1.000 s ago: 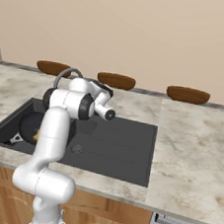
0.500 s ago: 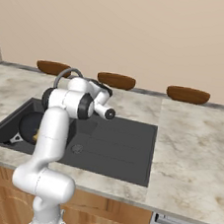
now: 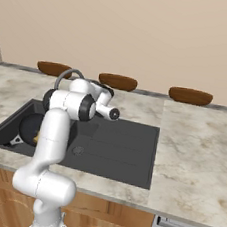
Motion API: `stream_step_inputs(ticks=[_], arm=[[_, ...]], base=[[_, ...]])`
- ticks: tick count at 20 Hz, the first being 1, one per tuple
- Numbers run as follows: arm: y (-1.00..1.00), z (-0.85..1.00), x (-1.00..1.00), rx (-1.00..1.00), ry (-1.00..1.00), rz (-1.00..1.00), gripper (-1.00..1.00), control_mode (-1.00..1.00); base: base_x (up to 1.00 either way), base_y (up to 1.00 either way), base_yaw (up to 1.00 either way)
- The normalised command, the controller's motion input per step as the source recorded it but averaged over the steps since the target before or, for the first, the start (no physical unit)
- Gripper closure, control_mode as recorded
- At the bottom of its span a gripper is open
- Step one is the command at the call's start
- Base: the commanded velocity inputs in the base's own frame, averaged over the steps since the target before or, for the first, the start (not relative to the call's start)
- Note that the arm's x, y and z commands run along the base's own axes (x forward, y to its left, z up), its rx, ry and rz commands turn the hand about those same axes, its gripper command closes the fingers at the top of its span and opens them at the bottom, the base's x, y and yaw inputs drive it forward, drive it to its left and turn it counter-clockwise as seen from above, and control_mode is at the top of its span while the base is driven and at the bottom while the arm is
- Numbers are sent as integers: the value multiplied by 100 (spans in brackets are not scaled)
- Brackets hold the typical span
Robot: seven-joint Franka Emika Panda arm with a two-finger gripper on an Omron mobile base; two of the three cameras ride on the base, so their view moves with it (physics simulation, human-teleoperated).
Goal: Pick the pan and sponge and place them into the sink. Then turn on the water.
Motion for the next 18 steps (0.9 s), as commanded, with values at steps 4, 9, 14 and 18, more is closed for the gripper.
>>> stream_step_inputs(ticks=[4, 9, 14, 18], arm=[[-43, -9, 0, 0, 5, 0, 100, -100], [-20, 0, 0, 0, 3, -2, 100, -100], [-16, 0, 0, 0, 2, -4, 100, -100], [-14, 0, -6, 0, 0, -4, 100, -100]], base=[[0, 0, 0], [0, 0, 0], [0, 0, 0], [0, 0, 0]])
